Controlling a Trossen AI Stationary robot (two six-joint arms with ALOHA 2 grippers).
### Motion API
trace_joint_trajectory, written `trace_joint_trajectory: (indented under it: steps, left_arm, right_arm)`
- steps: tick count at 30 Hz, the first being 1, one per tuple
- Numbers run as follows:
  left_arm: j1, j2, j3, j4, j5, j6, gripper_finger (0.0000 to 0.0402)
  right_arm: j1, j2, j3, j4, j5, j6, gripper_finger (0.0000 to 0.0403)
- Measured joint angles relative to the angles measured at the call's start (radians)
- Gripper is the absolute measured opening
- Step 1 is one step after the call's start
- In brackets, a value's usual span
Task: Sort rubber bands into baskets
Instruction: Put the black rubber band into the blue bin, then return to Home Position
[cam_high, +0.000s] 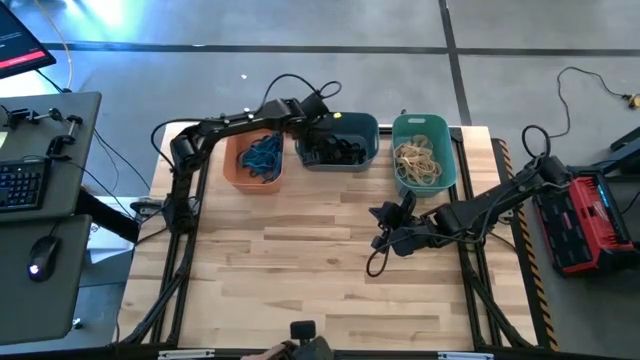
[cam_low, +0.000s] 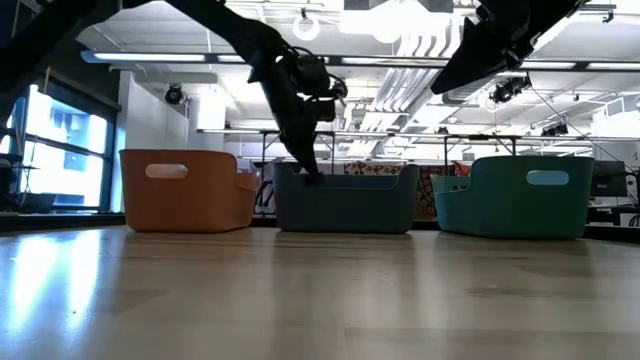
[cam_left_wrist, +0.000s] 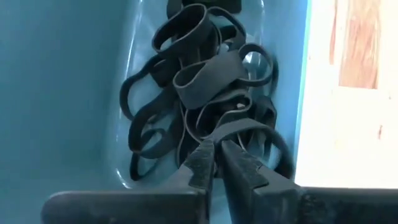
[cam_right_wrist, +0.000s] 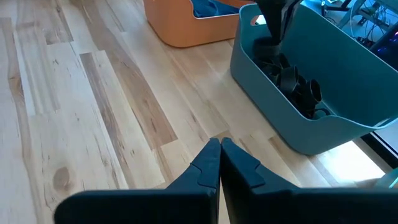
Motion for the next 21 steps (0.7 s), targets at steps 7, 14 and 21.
trace_joint_trajectory:
  steps: [7, 14, 21]
  left_arm:
    - [-0.017, -0.004, 0.000, -0.011, -0.003, -0.019, 0.0082]
    - [-0.032, -0.041, -0.006, -0.009, -0.033, -0.050, 0.0093]
    - [-0.076, -0.166, -0.115, 0.195, 0.016, -0.105, 0.0009]
  right_arm:
    - [-0.017, 0.000, 0.000, -0.007, -0.032, -0.011, 0.0000]
    - [-0.090, 0.000, 0.000, -0.012, -0.104, -0.051, 0.0000]
    - [-0.153, 0.000, 0.000, 0.013, -0.149, -0.166, 0.0000]
